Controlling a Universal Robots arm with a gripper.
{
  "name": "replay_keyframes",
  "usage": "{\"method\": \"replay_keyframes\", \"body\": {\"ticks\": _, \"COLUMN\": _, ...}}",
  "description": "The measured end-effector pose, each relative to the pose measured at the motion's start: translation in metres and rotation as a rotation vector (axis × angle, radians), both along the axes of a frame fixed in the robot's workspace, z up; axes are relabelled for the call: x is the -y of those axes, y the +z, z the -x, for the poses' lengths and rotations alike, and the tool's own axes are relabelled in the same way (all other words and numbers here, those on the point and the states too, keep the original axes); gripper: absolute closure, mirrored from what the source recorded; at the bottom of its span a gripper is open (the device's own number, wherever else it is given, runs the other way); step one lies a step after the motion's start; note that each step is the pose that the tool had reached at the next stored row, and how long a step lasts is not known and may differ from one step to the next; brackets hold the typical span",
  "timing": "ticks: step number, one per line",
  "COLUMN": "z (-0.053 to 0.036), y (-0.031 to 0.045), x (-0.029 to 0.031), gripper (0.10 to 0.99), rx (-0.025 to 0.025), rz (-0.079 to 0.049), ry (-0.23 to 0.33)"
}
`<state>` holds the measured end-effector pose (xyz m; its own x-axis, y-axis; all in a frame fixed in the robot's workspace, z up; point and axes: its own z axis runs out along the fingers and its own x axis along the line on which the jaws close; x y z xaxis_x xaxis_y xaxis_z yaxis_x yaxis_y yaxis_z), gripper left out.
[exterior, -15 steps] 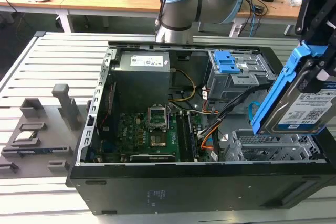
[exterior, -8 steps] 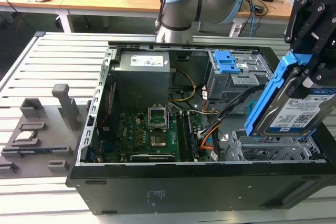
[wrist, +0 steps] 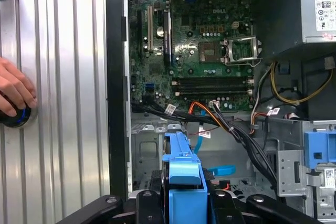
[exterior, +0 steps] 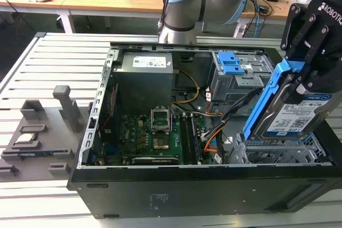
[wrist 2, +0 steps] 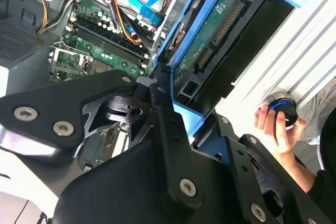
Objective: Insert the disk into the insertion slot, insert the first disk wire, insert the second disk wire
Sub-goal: 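Insert the disk into the insertion slot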
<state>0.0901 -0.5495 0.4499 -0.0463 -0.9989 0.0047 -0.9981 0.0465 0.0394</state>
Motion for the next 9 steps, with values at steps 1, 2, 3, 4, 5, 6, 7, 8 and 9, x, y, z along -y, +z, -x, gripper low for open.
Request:
{"method": "replay_keyframes", "body": {"ticks": 1, "z": 0.0, "y": -0.0005, "x": 0.0, "gripper": 0.718, "rx": 0.0, "rz": 0.0, "ry": 0.0}}
{"method": "replay_keyframes", "body": {"ticks": 2, "z": 0.0, "y": -0.0011, "x": 0.0, "gripper": 0.718, "rx": 0.0, "rz": 0.001, "ry": 0.0}}
{"method": "replay_keyframes", "body": {"ticks": 3, "z": 0.0, "y": -0.0018, "x": 0.0, "gripper": 0.718, "rx": 0.0, "rz": 0.001, "ry": 0.0}}
{"method": "replay_keyframes", "body": {"ticks": 4, "z": -0.0003, "y": -0.0023, "x": 0.0, "gripper": 0.718, "rx": 0.0, "rz": 0.002, "ry": 0.0}}
{"method": "replay_keyframes", "body": {"ticks": 5, "z": -0.0005, "y": -0.0026, "x": 0.0, "gripper": 0.718, "rx": 0.0, "rz": 0.003, "ry": 0.0}}
{"method": "replay_keyframes", "body": {"ticks": 6, "z": -0.0008, "y": -0.0029, "x": 0.0001, "gripper": 0.718, "rx": 0.0, "rz": 0.005, "ry": 0.0}}
{"method": "replay_keyframes", "body": {"ticks": 7, "z": -0.0009, "y": -0.0029, "x": 0.0001, "gripper": 0.718, "rx": 0.0, "rz": 0.005, "ry": 0.0}}
{"method": "replay_keyframes", "body": {"ticks": 8, "z": -0.0009, "y": -0.0029, "x": 0.0, "gripper": 0.718, "rx": 0.0, "rz": 0.005, "ry": 0.0}}
{"method": "replay_keyframes", "body": {"ticks": 9, "z": -0.0009, "y": -0.0029, "x": 0.0, "gripper": 0.718, "rx": 0.0, "rz": 0.005, "ry": 0.0}}
